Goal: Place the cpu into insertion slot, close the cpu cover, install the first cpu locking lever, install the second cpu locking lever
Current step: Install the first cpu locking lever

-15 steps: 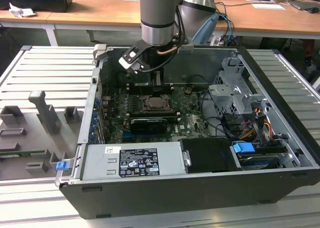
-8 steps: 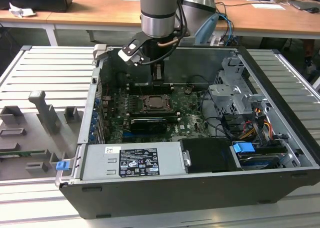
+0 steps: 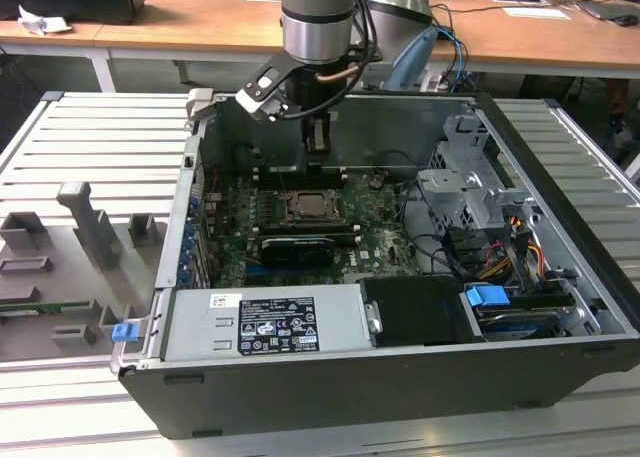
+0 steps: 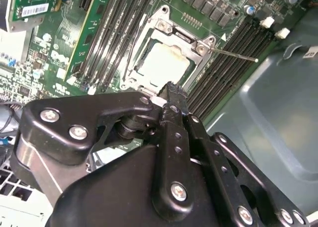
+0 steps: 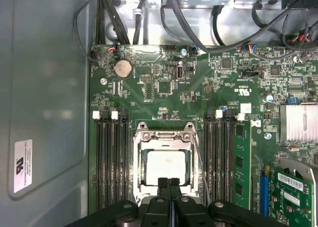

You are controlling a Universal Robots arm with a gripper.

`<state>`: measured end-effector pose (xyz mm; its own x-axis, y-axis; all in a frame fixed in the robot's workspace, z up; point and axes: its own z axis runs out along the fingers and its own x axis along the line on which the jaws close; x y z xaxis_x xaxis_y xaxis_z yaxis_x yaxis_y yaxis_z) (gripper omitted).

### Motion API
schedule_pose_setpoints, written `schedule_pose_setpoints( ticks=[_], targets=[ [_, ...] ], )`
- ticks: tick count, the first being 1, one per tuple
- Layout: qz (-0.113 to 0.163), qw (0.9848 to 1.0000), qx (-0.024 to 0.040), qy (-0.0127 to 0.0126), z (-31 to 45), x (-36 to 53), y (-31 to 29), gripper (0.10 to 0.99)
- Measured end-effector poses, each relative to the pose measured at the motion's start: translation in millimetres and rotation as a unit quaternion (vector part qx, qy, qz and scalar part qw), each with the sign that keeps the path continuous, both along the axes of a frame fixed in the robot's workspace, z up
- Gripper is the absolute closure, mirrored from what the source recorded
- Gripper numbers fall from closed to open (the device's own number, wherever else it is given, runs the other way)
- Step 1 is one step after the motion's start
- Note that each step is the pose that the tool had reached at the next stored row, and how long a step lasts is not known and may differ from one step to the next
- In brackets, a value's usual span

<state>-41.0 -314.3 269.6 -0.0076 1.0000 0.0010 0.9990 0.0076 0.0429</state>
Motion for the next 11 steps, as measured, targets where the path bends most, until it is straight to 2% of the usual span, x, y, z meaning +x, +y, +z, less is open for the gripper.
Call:
schedule_pose_setpoints(
  ticks=[3,4,11],
  targets=[
    [0.032,0.9995,-0.0002,0.0000,-0.1,-0.2,0.0,0.980],
    [0.048,0.9988,-0.0007,0.0000,-0.1,-0.3,0.0,0.980],
    [0.071,0.9975,-0.0006,0.0000,-0.2,-1.0,0.0,0.980]
  ],
)
